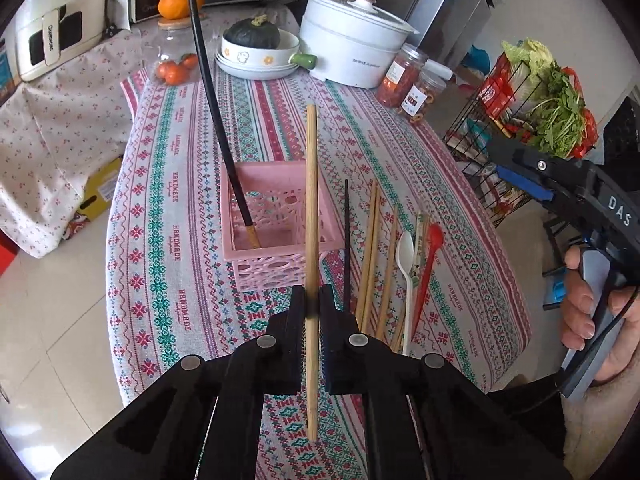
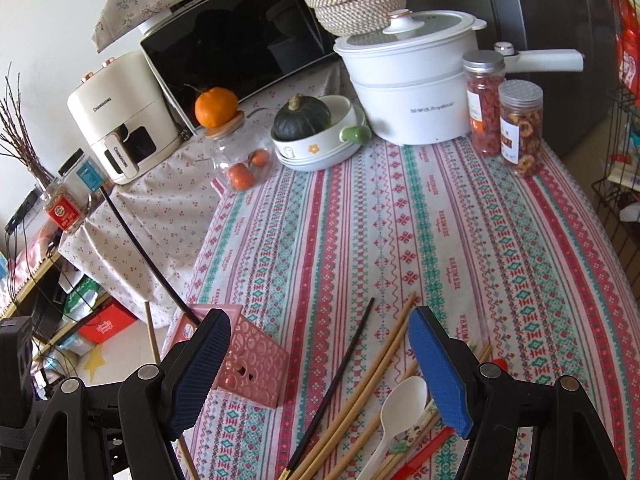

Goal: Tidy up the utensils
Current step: 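Grasp a wooden chopstick with the left gripper and lift it over the basket, then lower the wooden chopstick into the pink basket and open the left gripper, then lower the left gripper onto another black chopstick and close on it, then lift the black chopstick over the basket with the left gripper while the right grasps the red spoon, then lower the black chopstick into the basket and open the left gripper while the right lifts the red spoon, then lower the red spoon handle-first into the pink basket and open the right gripper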

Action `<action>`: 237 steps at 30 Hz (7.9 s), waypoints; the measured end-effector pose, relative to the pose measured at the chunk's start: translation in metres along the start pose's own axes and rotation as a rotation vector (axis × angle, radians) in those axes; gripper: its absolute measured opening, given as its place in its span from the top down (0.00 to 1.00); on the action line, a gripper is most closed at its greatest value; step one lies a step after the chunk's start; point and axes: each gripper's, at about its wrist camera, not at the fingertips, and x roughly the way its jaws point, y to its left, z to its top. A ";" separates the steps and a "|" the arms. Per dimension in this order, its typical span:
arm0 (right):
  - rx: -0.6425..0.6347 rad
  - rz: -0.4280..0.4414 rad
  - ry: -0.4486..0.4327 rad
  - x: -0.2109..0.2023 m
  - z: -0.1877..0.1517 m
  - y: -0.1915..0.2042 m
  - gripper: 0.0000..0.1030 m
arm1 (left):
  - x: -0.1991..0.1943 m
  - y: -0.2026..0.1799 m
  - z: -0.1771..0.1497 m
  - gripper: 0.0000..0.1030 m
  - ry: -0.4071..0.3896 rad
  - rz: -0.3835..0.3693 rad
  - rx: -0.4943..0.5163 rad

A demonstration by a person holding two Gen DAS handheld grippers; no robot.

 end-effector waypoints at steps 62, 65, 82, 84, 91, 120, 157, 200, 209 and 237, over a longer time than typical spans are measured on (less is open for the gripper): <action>0.082 -0.274 0.057 -0.050 -0.008 -0.113 0.08 | 0.008 -0.111 0.033 0.04 -0.267 0.170 0.058; 0.096 -0.307 0.107 -0.045 -0.014 -0.127 0.08 | 0.026 -0.124 0.040 0.04 -0.201 0.164 0.092; 0.085 -0.321 0.194 -0.023 -0.007 -0.155 0.08 | 0.178 -0.101 0.096 0.80 0.198 0.245 0.007; 0.073 -0.312 0.199 -0.021 -0.008 -0.153 0.08 | 0.193 -0.096 0.098 0.84 0.223 0.281 -0.003; 0.039 -0.272 0.210 -0.019 -0.009 -0.145 0.08 | 0.225 -0.086 0.096 0.85 0.287 0.400 0.025; 0.004 -0.264 0.313 0.016 -0.027 -0.115 0.08 | 0.015 -0.089 0.029 0.96 -0.154 0.178 0.121; -0.063 -0.195 0.342 0.073 -0.034 -0.085 0.98 | -0.076 -0.051 -0.006 0.96 -0.331 0.083 0.080; -0.223 -0.117 -0.200 -0.018 0.004 0.026 0.97 | -0.060 0.013 0.046 0.96 -0.465 0.232 -0.089; -0.275 -0.125 -0.247 -0.015 0.001 0.045 0.97 | -0.062 0.021 0.045 0.50 -0.477 0.225 -0.126; -0.590 -0.285 -0.469 0.056 -0.014 0.148 0.97 | -0.050 0.074 -0.006 0.27 -0.220 0.308 -0.177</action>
